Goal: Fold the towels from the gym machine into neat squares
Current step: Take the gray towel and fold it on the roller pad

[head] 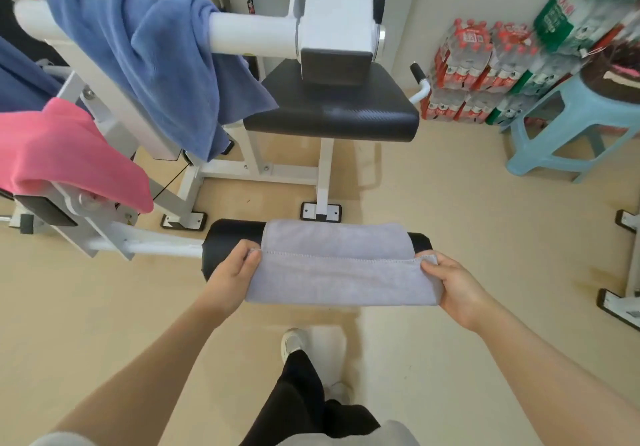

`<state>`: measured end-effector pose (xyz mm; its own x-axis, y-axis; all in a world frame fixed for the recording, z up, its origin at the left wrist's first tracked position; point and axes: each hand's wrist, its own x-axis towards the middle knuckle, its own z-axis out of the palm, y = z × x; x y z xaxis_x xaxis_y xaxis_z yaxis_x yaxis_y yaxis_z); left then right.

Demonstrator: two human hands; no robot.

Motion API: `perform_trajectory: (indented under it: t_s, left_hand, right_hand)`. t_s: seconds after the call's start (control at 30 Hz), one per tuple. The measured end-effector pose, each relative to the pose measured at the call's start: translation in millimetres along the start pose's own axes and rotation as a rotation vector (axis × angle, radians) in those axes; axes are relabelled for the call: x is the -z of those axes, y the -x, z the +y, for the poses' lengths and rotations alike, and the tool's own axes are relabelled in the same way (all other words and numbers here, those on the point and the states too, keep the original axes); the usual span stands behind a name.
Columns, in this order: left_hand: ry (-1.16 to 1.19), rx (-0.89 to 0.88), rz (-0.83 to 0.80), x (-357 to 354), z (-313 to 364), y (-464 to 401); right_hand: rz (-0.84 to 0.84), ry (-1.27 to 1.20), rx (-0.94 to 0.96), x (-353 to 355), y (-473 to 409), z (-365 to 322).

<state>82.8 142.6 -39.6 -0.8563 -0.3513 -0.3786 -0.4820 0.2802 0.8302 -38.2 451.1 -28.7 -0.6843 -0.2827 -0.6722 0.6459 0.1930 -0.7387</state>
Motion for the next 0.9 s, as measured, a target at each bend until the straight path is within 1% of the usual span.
perform_trajectory:
  t_s: [0.07,0.17,0.3,0.4,0.47,0.53,0.6,0.63,0.7,0.73,0.8,0.9]
  left_hand:
    - [0.0,0.026,-0.016,-5.8,-17.4,6.8]
    - [-0.006,0.064,-0.005,-9.7,-25.5,7.0]
    - [0.004,0.032,0.022,-8.4,-16.4,-8.1]
    - [0.024,0.0,0.045,-3.9,-2.9,-29.0]
    - [0.054,0.004,0.063,-1.6,7.1,-46.9]
    - [0.12,0.044,0.134,-2.5,13.1,-64.9]
    - [0.255,0.14,0.183,-6.3,8.8,-79.6]
    - [0.296,0.207,0.161,-8.2,2.6,-84.2]
    - [0.242,0.321,0.048,-13.0,-15.3,-83.5]
    - [0.224,0.351,0.002,-14.4,-24.3,-79.8]
    - [0.2,0.356,-0.049,-16.8,-37.3,-72.0]
    - [0.108,0.303,-0.067,-21.2,-43.3,-63.4]
  right_hand:
    - [0.002,0.017,-0.036,-1.2,1.1,16.7]
    - [0.023,0.056,-0.035,-5.4,-3.0,21.4]
    - [0.069,0.121,0.041,-11.2,-16.6,5.1]
    - [0.127,0.096,0.107,-16.5,-31.6,-12.3]
    - [0.192,0.056,0.131,-21.0,-44.2,-22.5]
    - [0.293,0.049,0.165,-24.8,-61.4,-28.4]
    - [0.406,0.151,0.174,-26.2,-78.8,-26.7]
    - [0.449,0.232,0.146,-26.3,-84.3,-22.8]
    - [0.487,0.384,0.054,-24.7,-85.8,-9.0]
    - [0.485,0.426,0.028,-23.3,-82.9,-1.0]
    - [0.488,0.459,-0.004,-21.5,-74.6,14.5]
    - [0.453,0.431,-0.03,-19.4,-64.4,33.0]
